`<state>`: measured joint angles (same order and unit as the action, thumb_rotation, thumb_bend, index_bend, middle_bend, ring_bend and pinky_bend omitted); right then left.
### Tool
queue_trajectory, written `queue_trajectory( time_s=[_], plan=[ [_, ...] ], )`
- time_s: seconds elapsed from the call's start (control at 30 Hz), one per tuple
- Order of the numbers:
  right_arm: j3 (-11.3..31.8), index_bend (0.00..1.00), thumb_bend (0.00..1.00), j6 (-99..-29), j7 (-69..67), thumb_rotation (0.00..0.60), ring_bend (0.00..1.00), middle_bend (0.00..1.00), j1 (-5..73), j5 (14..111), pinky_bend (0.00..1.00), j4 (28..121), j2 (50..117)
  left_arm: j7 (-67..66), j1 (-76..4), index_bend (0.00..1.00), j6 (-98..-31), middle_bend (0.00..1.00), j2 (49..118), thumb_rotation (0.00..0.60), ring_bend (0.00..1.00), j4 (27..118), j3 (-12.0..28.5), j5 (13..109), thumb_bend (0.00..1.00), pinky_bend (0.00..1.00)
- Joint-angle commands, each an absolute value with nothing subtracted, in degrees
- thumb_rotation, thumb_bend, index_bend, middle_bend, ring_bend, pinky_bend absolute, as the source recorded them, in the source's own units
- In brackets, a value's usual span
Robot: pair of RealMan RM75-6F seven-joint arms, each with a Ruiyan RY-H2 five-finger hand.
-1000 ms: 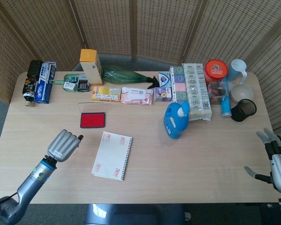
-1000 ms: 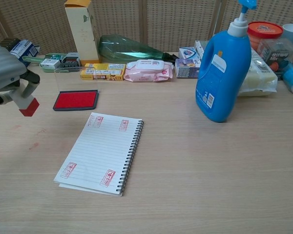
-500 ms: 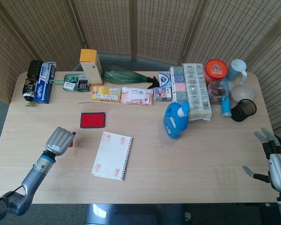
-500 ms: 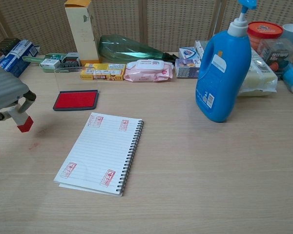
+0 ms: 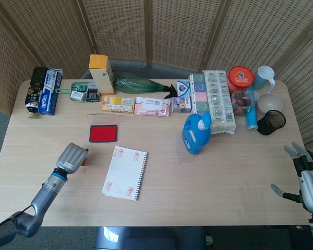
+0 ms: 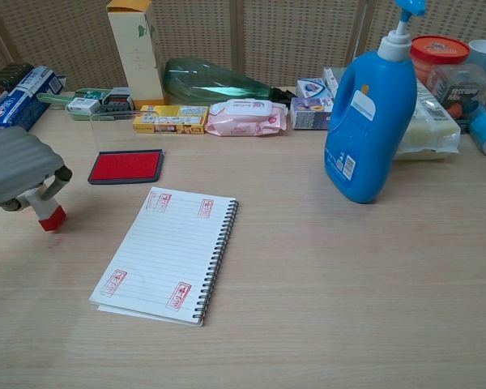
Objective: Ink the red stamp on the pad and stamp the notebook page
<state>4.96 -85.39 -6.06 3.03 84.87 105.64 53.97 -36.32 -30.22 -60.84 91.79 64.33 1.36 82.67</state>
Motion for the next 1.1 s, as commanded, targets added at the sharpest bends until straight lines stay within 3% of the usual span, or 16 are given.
queue_trajectory(
  time_s=[0.03, 1.1],
  plan=[
    [4.96, 0.09, 0.00, -85.43, -6.08, 0.582, 0.00, 0.00, 3.02, 84.90, 0.00, 105.67, 53.95, -36.46, -30.26, 0.63, -60.96, 1.00, 91.66, 0.600, 1.00, 64.70, 1.35, 82.65, 0.30, 1.00],
    [4.86, 0.09, 0.00, -85.76, -6.87, 0.582, 0.00, 0.00, 2.81, 85.10, 0.00, 105.99, 53.42, -42.19, -32.04, 0.63, -59.96, 1.00, 90.78, 0.600, 1.00, 69.44, 1.83, 80.15, 0.25, 1.00]
  ],
)
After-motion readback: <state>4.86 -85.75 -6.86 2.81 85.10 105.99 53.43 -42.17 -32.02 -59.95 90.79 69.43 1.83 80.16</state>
